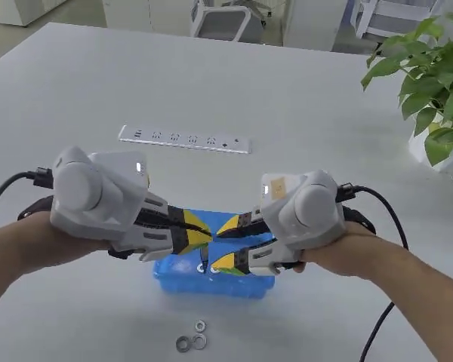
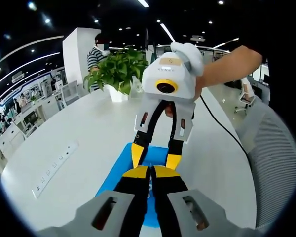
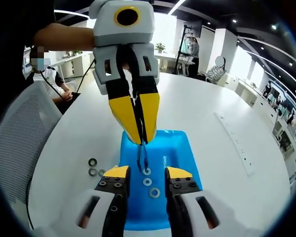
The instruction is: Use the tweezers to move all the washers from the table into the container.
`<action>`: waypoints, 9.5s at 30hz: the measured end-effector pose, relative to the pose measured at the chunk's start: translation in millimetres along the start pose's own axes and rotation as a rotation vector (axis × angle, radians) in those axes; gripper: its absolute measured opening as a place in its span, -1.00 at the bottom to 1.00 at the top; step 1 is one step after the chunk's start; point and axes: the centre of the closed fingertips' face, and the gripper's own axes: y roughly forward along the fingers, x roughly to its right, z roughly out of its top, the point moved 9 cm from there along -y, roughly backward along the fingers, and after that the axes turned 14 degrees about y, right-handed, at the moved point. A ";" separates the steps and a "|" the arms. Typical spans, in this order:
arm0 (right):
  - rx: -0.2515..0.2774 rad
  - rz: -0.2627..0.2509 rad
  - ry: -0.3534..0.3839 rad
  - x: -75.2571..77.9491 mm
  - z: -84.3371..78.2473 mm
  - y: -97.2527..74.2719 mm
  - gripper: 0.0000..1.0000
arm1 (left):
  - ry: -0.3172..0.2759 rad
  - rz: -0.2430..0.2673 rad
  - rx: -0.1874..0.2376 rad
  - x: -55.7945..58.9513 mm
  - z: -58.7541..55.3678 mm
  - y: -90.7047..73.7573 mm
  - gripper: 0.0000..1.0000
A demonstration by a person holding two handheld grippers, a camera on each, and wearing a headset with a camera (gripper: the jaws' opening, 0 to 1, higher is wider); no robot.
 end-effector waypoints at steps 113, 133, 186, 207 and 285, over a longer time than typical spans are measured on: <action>0.111 -0.257 0.340 -106.4 -80.3 -73.9 1.00 | -0.012 -0.072 -0.026 95.4 17.0 -14.2 -0.90; 0.110 -0.197 0.308 -108.4 -78.8 -66.8 0.80 | -0.007 -0.092 -0.025 90.7 10.1 -10.7 -0.89; -0.006 0.150 -0.064 -90.1 -32.7 16.3 -0.73 | -0.016 -0.113 -0.032 90.2 10.5 -9.7 -0.90; -0.053 0.195 -0.096 -89.9 -30.6 24.4 -0.85 | -0.022 -0.114 -0.035 88.5 8.0 -11.6 -0.90; -0.008 0.176 -0.080 -85.8 -8.1 -10.3 -0.87 | -0.218 0.052 -0.006 106.3 -11.5 -51.6 0.18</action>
